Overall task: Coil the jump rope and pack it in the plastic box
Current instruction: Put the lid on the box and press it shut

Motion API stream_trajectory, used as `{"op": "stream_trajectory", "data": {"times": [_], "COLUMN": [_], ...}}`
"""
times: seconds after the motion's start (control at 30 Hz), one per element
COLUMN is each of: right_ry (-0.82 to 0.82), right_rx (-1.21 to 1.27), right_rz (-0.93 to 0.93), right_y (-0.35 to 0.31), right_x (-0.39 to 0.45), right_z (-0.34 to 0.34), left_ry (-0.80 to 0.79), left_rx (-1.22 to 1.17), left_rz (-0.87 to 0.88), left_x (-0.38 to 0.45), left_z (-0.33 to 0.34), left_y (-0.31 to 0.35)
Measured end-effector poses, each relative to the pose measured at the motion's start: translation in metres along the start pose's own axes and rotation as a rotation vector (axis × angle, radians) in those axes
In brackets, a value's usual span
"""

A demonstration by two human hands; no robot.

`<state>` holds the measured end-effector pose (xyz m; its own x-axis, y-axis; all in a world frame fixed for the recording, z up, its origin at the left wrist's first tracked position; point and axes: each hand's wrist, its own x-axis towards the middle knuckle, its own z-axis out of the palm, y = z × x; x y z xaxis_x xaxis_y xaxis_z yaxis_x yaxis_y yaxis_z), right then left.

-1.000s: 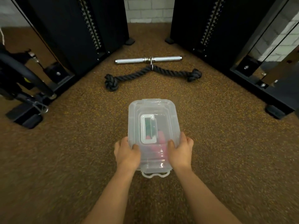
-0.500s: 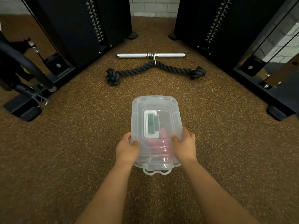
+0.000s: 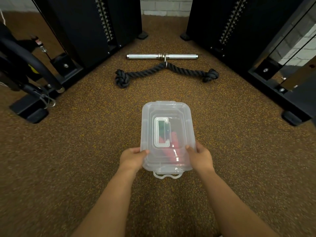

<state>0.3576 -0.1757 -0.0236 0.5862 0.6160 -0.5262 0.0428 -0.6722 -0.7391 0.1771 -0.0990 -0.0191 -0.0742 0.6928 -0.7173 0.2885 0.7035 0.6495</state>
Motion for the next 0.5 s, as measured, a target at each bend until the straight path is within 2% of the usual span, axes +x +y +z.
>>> {"op": "stream_trajectory", "data": {"times": [0.17,0.23,0.3,0.37,0.43,0.5], "right_ry": [0.013,0.010,0.011,-0.004,-0.091,-0.206], "right_rx": [-0.028,-0.029,0.003,0.069,0.176,0.332], "right_rz": [0.040,0.030,0.072,0.185,0.317,0.416], "right_y": [0.003,0.004,0.008,0.015,0.027,0.040], "right_x": [-0.010,-0.012,-0.010,-0.011,-0.015,-0.019], "right_z": [-0.007,-0.008,-0.007,-0.002,0.004,0.011], "left_ry": [-0.018,0.011,0.107,0.162,0.002,-0.177], "left_rx": [-0.024,0.053,0.340,0.629,0.893,1.109], "left_rz": [-0.040,0.027,0.246,0.596,0.864,0.903], "left_x": [-0.004,-0.007,-0.011,-0.022,-0.031,-0.035], "left_z": [-0.001,0.002,0.006,0.011,0.018,0.022], "left_y": [-0.006,-0.011,-0.017,-0.026,-0.036,-0.046]}}
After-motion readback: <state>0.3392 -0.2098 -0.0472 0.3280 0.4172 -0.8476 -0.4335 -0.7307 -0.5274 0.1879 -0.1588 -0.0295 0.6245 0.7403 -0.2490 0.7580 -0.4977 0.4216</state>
